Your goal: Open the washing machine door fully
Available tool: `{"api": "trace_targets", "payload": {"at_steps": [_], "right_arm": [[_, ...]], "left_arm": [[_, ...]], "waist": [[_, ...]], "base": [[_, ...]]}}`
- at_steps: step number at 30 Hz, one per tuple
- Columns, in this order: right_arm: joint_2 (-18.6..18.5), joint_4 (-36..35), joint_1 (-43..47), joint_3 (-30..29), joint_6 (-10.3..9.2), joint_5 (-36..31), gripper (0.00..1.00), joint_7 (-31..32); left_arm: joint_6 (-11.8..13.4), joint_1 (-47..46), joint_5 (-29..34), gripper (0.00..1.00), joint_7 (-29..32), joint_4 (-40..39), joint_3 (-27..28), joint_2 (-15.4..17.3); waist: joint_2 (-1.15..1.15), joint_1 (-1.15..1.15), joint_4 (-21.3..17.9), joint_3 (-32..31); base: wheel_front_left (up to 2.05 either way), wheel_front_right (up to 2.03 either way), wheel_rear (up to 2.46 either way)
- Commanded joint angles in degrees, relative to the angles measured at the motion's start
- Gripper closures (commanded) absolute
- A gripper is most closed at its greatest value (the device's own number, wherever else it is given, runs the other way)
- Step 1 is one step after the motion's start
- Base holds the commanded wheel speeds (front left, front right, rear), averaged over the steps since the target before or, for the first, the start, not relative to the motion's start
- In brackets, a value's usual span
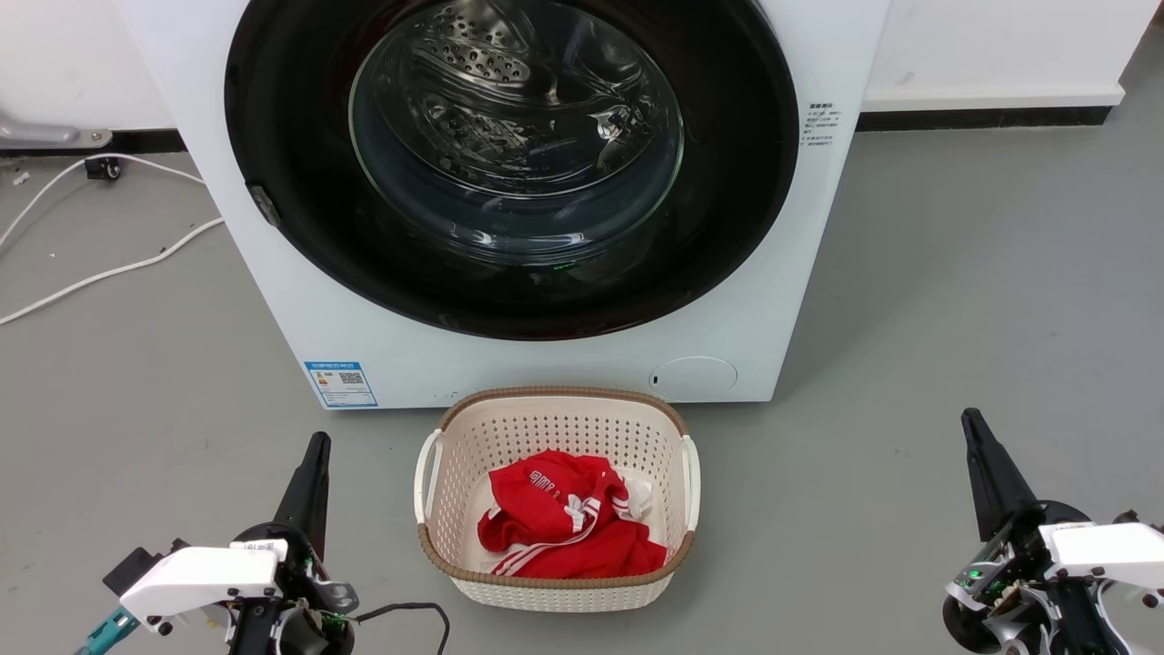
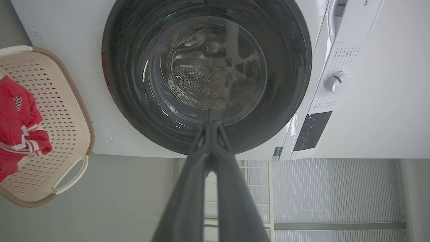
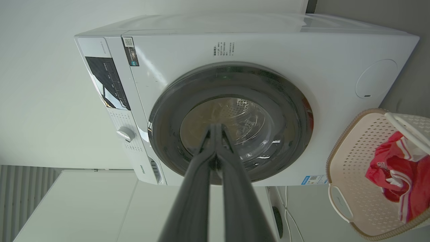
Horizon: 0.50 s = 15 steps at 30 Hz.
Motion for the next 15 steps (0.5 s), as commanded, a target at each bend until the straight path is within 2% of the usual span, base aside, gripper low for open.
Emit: {"api": "trace_targets", "payload": {"at_steps": [1,2,15], "right_arm": [[0.18,0.06,-0.66,0.04,0.00,-0.12,1.00,-0.04],[0.00,0.00,-0.01,0.00,0.00,0.00,0.00,0.00],[0.05,-1.39,1.63,1.10,0.00,-2.02,0.00,-2.81]], "left_arm": [[-0.21,-0.39,0.12,1.00,0.10,0.03,0.05,-0.04],[0.00,0.00,0.00,0.00,0.00,0.00,0.00,0.00],[-0.01,0.63,2.54,0.00,-2.81,-1.33,-1.99,-0.07]], "waist": [[0.00,0.00,0.00,0.00],[0.00,0.00,0.00,0.00],[0.00,0.00,-0.07,0.06]], "base": [[0.00,0.00,0.00],[0.00,0.00,0.00],[0.00,0.00,0.00]]}}
